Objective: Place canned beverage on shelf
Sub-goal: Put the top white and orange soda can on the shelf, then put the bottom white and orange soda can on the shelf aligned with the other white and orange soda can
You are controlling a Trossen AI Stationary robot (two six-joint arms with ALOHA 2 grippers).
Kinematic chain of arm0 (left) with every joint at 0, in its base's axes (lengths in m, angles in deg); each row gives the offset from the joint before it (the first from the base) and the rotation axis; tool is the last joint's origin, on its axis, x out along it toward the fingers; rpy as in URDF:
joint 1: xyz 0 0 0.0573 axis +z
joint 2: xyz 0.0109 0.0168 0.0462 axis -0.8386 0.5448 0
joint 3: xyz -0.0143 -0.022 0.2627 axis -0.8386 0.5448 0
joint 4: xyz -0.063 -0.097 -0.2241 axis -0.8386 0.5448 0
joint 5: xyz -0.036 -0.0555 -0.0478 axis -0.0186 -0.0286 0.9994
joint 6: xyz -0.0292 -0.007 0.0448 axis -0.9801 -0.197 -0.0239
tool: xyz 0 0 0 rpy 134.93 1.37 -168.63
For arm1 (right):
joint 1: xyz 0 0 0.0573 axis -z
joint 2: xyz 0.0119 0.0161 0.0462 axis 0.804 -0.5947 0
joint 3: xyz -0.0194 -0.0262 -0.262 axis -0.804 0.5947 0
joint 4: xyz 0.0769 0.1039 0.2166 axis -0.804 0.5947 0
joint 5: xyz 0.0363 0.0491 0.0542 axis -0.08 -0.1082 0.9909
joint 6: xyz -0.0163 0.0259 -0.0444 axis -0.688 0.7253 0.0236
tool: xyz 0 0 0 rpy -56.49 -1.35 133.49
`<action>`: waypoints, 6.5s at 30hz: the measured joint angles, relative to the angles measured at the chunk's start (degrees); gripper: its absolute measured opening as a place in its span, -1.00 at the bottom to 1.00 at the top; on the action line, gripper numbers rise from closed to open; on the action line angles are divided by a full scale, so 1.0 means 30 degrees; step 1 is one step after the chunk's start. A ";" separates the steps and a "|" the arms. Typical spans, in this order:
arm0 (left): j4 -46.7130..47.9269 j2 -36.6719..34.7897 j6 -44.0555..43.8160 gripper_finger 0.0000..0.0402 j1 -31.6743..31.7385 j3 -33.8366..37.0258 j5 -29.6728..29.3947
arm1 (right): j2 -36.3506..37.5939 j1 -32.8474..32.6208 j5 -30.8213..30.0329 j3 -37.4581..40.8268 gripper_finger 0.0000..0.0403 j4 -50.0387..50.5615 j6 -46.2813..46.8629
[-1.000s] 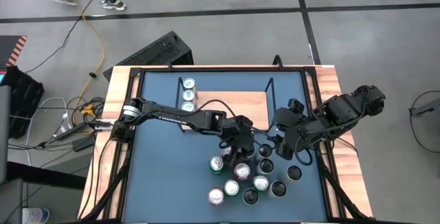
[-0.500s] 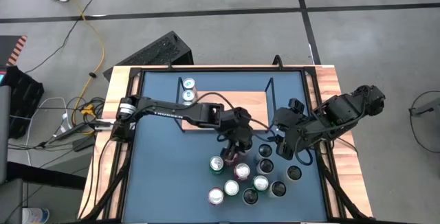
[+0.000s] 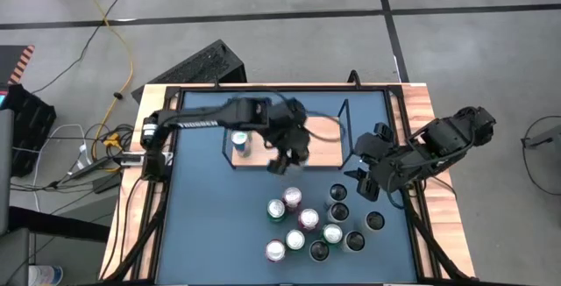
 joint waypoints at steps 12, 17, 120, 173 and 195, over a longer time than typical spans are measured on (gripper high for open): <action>0.0846 -0.1895 0.0588 0.16 0.4535 0.0000 0.0766 | 0.0135 -0.0571 -0.1092 0.0000 0.35 -0.0002 0.0820; 0.0832 -0.1902 0.0279 0.16 0.5556 0.0001 0.1207 | 0.0135 -0.0564 -0.1336 0.0000 0.35 -0.0004 0.0936; -0.6195 -0.5982 0.2295 0.19 0.8914 1.1672 0.1318 | 0.0120 -0.0046 -0.2439 0.0000 0.35 -0.0009 0.0055; -0.3650 -0.6004 0.1406 0.44 0.8787 0.8493 0.1236 | 0.0120 -0.0047 -0.2421 -0.0007 0.35 -0.0017 -0.0448; -0.5370 -0.5192 -0.3433 0.44 -0.0566 0.3242 -0.0526 | 0.2833 -0.2187 -0.6091 -0.0010 0.35 -0.0556 -0.0936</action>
